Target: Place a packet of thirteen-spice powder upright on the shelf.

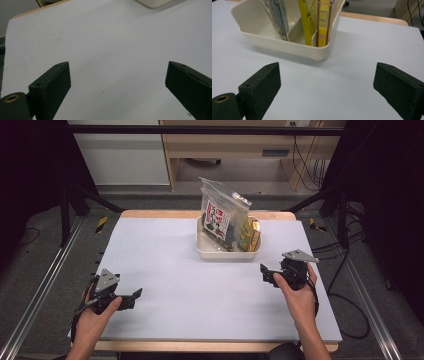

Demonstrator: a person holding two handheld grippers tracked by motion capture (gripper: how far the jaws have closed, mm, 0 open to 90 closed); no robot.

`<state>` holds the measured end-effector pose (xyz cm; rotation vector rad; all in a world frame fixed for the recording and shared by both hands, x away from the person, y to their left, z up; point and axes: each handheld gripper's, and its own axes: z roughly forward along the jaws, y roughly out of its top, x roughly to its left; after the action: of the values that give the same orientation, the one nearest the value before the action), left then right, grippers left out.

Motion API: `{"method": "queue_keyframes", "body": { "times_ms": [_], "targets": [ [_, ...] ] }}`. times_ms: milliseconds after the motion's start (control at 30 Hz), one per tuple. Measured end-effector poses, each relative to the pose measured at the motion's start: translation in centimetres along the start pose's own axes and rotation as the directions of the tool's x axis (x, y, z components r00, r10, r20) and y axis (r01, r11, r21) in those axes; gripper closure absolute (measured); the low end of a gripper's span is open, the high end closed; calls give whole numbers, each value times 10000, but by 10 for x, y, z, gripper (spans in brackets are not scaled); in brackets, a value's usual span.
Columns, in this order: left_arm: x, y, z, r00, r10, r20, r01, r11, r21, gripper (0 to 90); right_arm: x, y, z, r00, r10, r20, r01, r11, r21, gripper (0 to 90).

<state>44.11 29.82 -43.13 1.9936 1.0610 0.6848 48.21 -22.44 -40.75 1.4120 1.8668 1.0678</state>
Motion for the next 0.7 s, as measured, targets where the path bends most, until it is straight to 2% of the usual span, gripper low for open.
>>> {"method": "queue_keyframes", "body": {
  "times_ms": [300, 467, 600, 700],
  "targets": [
    [9, -3, -1, 9997, -140, -212, 142, 9998, 106, 61, 1, -24, 6, 9994, -269, 217, 255, 9977, 635, 93],
    [16, -7, -1, 9982, -237, -555, 248, 9995, 193, 61, 1, -33, 9, 9987, -392, 339, 358, 9947, 967, 110],
    [21, -10, 0, 9965, -257, -801, 283, 9991, 326, 61, 1, -41, 12, 9949, -921, 403, 872, 9900, 1111, 114],
    [24, -13, 2, 9946, -337, -984, 376, 9986, 380, 61, 0, -49, 14, 9940, -1039, 349, 994, 9885, 1141, 110]
  ]
}}
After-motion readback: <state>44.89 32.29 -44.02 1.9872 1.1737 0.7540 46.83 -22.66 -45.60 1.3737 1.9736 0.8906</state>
